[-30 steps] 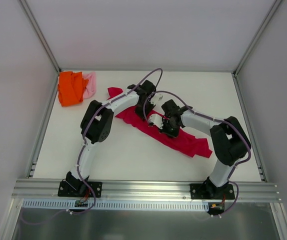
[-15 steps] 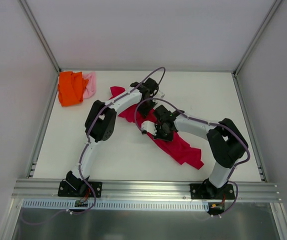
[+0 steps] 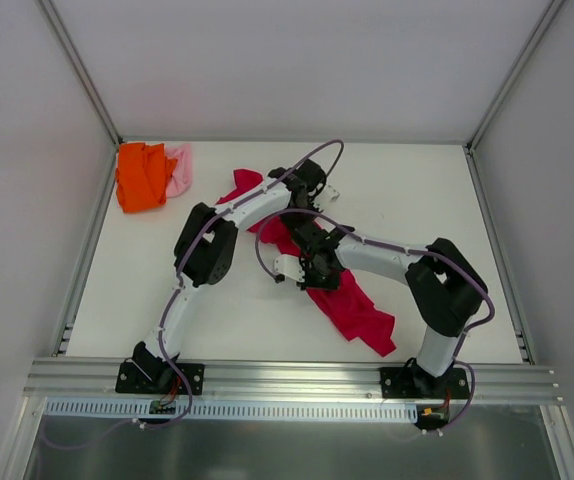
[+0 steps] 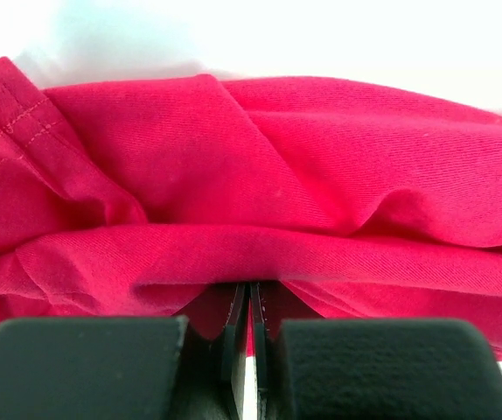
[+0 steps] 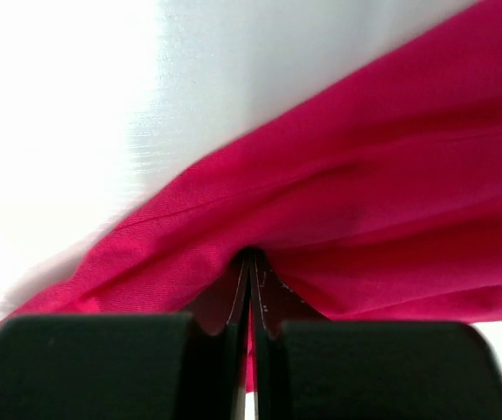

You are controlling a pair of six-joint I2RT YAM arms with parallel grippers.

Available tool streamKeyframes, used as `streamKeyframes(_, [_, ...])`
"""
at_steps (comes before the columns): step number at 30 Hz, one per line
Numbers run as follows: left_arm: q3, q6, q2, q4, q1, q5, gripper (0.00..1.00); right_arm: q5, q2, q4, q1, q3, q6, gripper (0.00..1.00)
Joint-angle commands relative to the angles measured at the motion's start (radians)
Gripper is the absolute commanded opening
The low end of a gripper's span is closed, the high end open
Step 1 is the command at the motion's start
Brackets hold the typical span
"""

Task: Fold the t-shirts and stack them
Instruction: Rotate the tshirt 90 degrees

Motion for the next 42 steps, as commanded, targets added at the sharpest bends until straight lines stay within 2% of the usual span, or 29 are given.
streamKeyframes(1, [0.026, 0.039, -0.039, 0.03, -0.026, 0.042, 0.0, -0.032, 0.035, -0.076, 0.023, 0.008, -0.004, 0.01])
streamKeyframes(18, [0.015, 0.099, -0.111, 0.025, -0.107, 0.134, 0.0, 0.004, 0.073, -0.133, 0.103, 0.068, -0.015, 0.01])
streamKeyframes(23, [0.011, 0.102, -0.111, 0.061, -0.121, 0.073, 0.0, 0.011, 0.087, -0.141, 0.131, 0.098, -0.01, 0.01])
streamKeyframes(25, [-0.034, 0.093, -0.128, 0.108, -0.119, -0.045, 0.0, 0.056, 0.075, -0.067, 0.132, 0.079, 0.001, 0.01])
streamKeyframes(27, [-0.075, 0.091, -0.152, 0.205, -0.115, -0.164, 0.0, 0.2, 0.037, 0.032, 0.128, 0.036, 0.004, 0.01])
streamKeyframes(28, [-0.089, 0.091, -0.171, 0.223, -0.104, -0.191, 0.0, 0.236, 0.026, 0.121, 0.125, -0.003, 0.004, 0.01])
streamKeyframes(32, [-0.092, 0.086, -0.18, 0.251, -0.072, -0.239, 0.0, 0.405, -0.026, 0.286, 0.096, -0.063, 0.018, 0.02])
streamKeyframes(33, [-0.094, 0.082, -0.183, 0.265, -0.066, -0.263, 0.0, 0.424, -0.043, 0.362, 0.094, -0.08, 0.003, 0.03])
streamKeyframes(34, [-0.097, 0.077, -0.188, 0.277, -0.059, -0.269, 0.0, 0.445, -0.086, 0.402, 0.092, -0.099, -0.007, 0.18])
streamKeyframes(36, [-0.112, 0.077, -0.205, 0.294, -0.035, -0.277, 0.0, 0.476, -0.143, 0.479, 0.089, -0.173, -0.04, 0.35])
streamKeyframes(37, [-0.121, 0.08, -0.211, 0.314, -0.027, -0.282, 0.0, 0.476, -0.176, 0.548, 0.091, -0.202, -0.076, 0.53])
streamKeyframes(38, [-0.127, 0.088, -0.217, 0.315, -0.017, -0.279, 0.0, 0.479, -0.233, 0.574, 0.088, -0.245, -0.09, 0.62])
streamKeyframes(39, [-0.131, 0.093, -0.226, 0.318, -0.013, -0.282, 0.0, 0.482, -0.252, 0.582, 0.086, -0.251, -0.097, 0.68])
streamKeyframes(42, [-0.138, 0.094, -0.235, 0.325, -0.007, -0.285, 0.0, 0.449, -0.283, 0.521, 0.068, -0.23, -0.09, 0.64])
